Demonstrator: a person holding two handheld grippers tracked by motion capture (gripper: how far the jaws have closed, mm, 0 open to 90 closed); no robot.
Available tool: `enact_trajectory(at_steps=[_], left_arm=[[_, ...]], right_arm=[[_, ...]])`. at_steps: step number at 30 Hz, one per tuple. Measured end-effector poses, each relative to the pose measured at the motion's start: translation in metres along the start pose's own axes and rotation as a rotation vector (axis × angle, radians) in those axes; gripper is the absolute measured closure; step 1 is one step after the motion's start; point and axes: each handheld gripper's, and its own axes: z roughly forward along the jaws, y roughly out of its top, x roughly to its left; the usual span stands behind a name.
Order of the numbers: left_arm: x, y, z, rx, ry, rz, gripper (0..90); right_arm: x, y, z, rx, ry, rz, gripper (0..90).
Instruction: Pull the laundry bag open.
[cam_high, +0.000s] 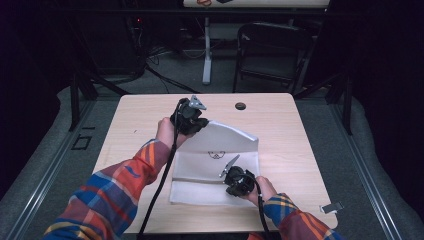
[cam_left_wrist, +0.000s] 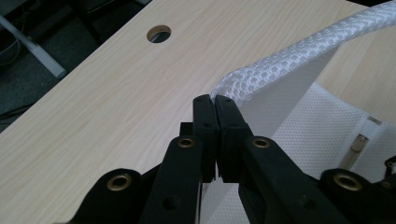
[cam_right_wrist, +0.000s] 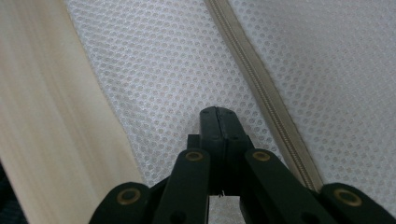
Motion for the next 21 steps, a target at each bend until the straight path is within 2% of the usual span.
enact_trajectory(at_steps=[1, 2, 3, 4, 5, 8, 14, 16, 17, 21], left_arm=[[0.001, 0.0008, -0.0003, -0.007, 0.002, -0.003, 88.1], [0.002, 0.0019, -0.0004, -0.009, 0.004, -0.006, 88.2], [0.0032, 0.0028, -0.0002, -0.011, 0.007, -0.005, 88.2], [0.0039, 0.0037, 0.0, -0.014, 0.007, -0.009, 88.2], [0.0046, 0.0046, 0.0003, -0.012, 0.01, -0.007, 88.2], [0.0054, 0.006, 0.0015, -0.011, 0.017, -0.005, 88.2], [0.0065, 0.0061, 0.0019, -0.012, 0.023, -0.006, 88.2], [0.0072, 0.0061, 0.0019, -0.012, 0.022, -0.008, 88.2], [0.0074, 0.006, 0.0019, -0.013, 0.024, -0.009, 88.2], [0.0076, 0.0066, 0.0, -0.014, 0.025, -0.012, 88.1]], right_arm=[[0.0039, -0.0046, 0.0065, -0.085, 0.053, 0.069, 90.0], [0.0043, -0.0062, 0.0058, -0.081, 0.063, 0.066, 90.0], [0.0035, -0.0068, 0.0034, -0.053, 0.057, 0.047, 90.0], [0.0048, -0.0091, 0.0053, -0.085, 0.077, 0.075, 90.0], [0.004, -0.0094, 0.0042, -0.07, 0.082, 0.064, 90.0], [0.0064, -0.0094, 0.0045, -0.067, 0.068, 0.062, 90.0], [0.0089, -0.0108, 0.0038, -0.064, 0.076, 0.058, 90.0], [0.0091, -0.0104, 0.0025, -0.047, 0.059, 0.04, 90.0], [0.0101, -0.0112, 0.0038, -0.064, 0.076, 0.054, 90.0], [0.0109, -0.0119, 0.0033, -0.057, 0.082, 0.052, 90.0]])
